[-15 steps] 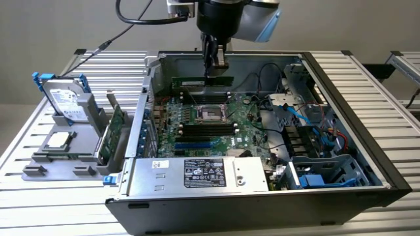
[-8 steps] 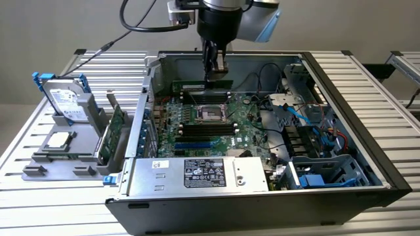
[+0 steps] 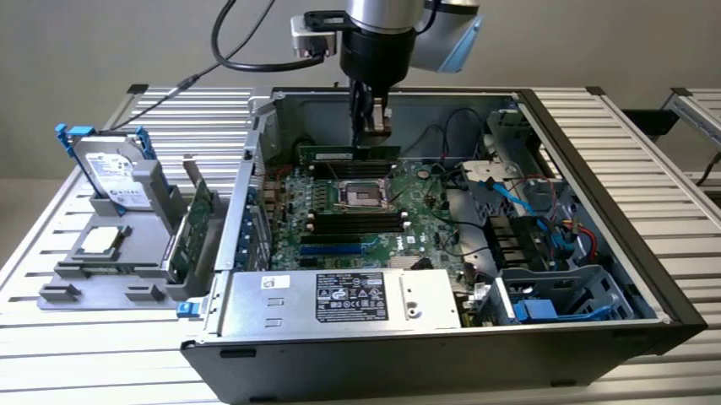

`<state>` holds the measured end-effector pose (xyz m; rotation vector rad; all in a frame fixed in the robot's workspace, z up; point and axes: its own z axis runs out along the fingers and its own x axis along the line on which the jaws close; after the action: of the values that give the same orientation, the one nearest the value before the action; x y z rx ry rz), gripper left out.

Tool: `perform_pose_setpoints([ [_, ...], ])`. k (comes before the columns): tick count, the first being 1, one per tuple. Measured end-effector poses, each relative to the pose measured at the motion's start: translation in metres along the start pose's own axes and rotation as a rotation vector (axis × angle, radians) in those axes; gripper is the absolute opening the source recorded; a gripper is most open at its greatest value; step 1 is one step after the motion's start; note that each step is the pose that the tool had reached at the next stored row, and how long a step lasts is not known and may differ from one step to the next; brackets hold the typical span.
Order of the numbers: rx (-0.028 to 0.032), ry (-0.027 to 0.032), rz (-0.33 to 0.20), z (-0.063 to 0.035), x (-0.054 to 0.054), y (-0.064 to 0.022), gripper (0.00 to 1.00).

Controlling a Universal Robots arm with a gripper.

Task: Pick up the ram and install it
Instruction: 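Pick up the ram and move it above insertion slot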

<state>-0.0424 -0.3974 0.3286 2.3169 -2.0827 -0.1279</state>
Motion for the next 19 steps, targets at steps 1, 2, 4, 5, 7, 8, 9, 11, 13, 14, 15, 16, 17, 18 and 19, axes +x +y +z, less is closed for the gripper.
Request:
perform_pose_setpoints([
  [1, 0.0006, -0.0002, 0.003, 0.0014, 0.000, -0.0006, 0.14],
  [2, 0.0014, -0.0004, 0.007, 0.0027, 0.000, -0.0012, 0.14],
  [4, 0.0030, -0.0004, 0.015, 0.0052, 0.000, -0.0024, 0.14],
  [5, 0.0039, -0.0003, 0.019, 0.0063, 0.001, -0.0029, 0.14],
  [7, 0.0060, 0.0000, 0.027, 0.0084, 0.001, -0.0039, 0.14],
  [8, 0.0072, 0.0006, 0.030, 0.0096, 0.001, -0.0045, 0.14],
  [9, 0.0085, 0.0010, 0.033, 0.0106, 0.001, -0.0050, 0.14],
  [11, 0.0120, 0.0020, 0.037, 0.0126, 0.001, -0.0055, 0.14],
  [13, 0.0167, 0.0037, 0.041, 0.0143, 0.001, -0.0059, 0.14],
  [14, 0.0193, 0.0048, 0.043, 0.0152, 0.001, -0.0060, 0.14],
  [15, 0.0220, 0.0059, 0.045, 0.0161, 0.001, -0.0061, 0.14],
  [16, 0.0245, 0.0068, 0.047, 0.0171, 0.001, -0.0062, 0.14],
  [17, 0.0269, 0.0079, 0.049, 0.0181, 0.001, -0.0063, 0.14],
  [18, 0.0294, 0.0090, 0.051, 0.0191, 0.001, -0.0063, 0.14],
  [19, 0.0318, 0.0102, 0.053, 0.0201, 0.001, -0.0064, 0.14],
])
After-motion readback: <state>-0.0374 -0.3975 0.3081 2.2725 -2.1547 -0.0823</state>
